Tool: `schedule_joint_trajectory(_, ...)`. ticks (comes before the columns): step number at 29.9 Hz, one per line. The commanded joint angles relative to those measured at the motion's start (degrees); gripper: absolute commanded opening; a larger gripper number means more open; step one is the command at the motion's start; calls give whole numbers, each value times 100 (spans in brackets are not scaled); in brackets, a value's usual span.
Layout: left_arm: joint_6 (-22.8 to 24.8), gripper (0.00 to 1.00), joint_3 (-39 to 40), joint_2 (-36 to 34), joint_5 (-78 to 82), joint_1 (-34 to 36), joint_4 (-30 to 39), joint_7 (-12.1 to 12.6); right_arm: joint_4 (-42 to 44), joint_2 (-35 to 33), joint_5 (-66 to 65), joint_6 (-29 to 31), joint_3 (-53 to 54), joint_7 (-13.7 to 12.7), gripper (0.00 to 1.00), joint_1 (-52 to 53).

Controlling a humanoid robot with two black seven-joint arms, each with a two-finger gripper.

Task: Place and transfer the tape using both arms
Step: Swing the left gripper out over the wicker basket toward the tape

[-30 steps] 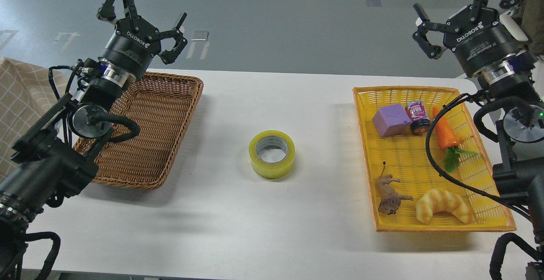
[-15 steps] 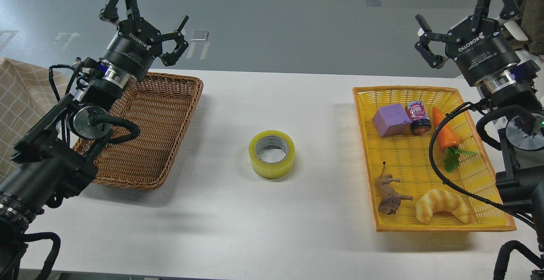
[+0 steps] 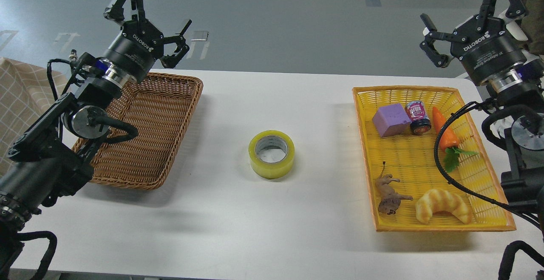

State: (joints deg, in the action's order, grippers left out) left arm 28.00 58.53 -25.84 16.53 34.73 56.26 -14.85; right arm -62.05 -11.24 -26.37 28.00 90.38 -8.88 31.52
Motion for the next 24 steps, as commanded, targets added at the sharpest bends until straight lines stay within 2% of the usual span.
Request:
schedule_joint_trajectory(1, 0, 98, 0, -105, 8, -1, -1, 8, 0, -27, 0, 0, 6, 9, 100, -41)
schedule_joint_trajectory(11, 0, 98, -9, -167, 104, -28, 26, 9, 0, -36, 0, 0, -2, 9, 100, -50)
schedule_joint_trajectory(24, 0, 98, 0, -238, 1404, -1, 193, -9, -17, -27, 0, 0, -2, 9, 100, -102)
